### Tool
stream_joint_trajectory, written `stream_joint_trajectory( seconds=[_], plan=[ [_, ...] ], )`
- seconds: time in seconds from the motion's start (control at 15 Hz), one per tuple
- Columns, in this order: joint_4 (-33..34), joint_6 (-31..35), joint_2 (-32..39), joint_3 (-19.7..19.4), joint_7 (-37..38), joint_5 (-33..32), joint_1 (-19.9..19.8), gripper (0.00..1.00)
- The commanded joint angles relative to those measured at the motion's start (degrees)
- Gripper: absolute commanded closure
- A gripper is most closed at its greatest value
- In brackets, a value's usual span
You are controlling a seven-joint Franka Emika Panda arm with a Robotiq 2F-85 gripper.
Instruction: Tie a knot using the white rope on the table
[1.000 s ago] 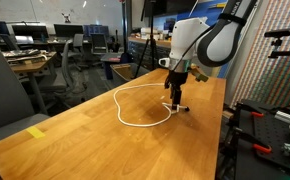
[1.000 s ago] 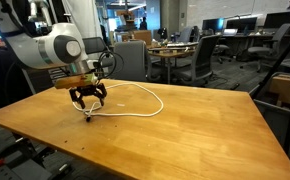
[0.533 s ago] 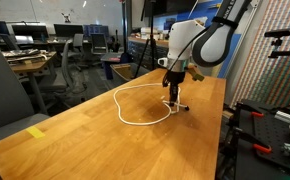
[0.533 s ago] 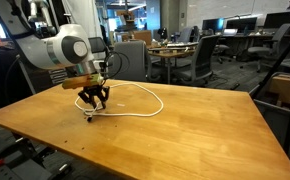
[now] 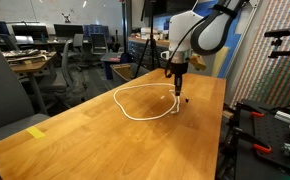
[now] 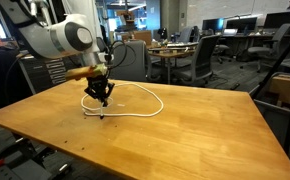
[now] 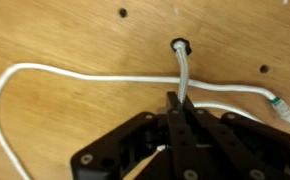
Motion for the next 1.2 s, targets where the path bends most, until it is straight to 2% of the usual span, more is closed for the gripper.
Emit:
stream_joint_trajectory(
  seconds=[0.0, 0.2, 0.4, 0.53, 0.67, 0.73, 0.87, 1.13],
  plan=[
    [-4.7, -7.5, -13.6, -4.6, 7.9, -9.7, -0.9, 0.92],
    [-7.7, -12.8, -21.3, -5.2, 7.9, -7.6, -7.6, 0.94],
    [-9.5, -14.4, -24.8, -8.0, 6.9, -9.9, -15.6, 0.94],
    [-8.6, -13.4, -23.1, -9.6, 5.7, -9.3, -19.8, 0.94],
    [-7.5, -11.7, -20.4, -10.0, 5.2, -8.4, -21.7, 0.94],
    [-7.4, -10.6, -19.8, -9.8, 5.1, -8.1, -22.1, 0.69],
    [-7.9, -8.7, -19.4, -8.9, 4.8, -7.2, -21.7, 0.64],
    [-8.9, -6.4, -19.6, -6.0, 3.9, -6.3, -19.4, 0.32]
  ],
)
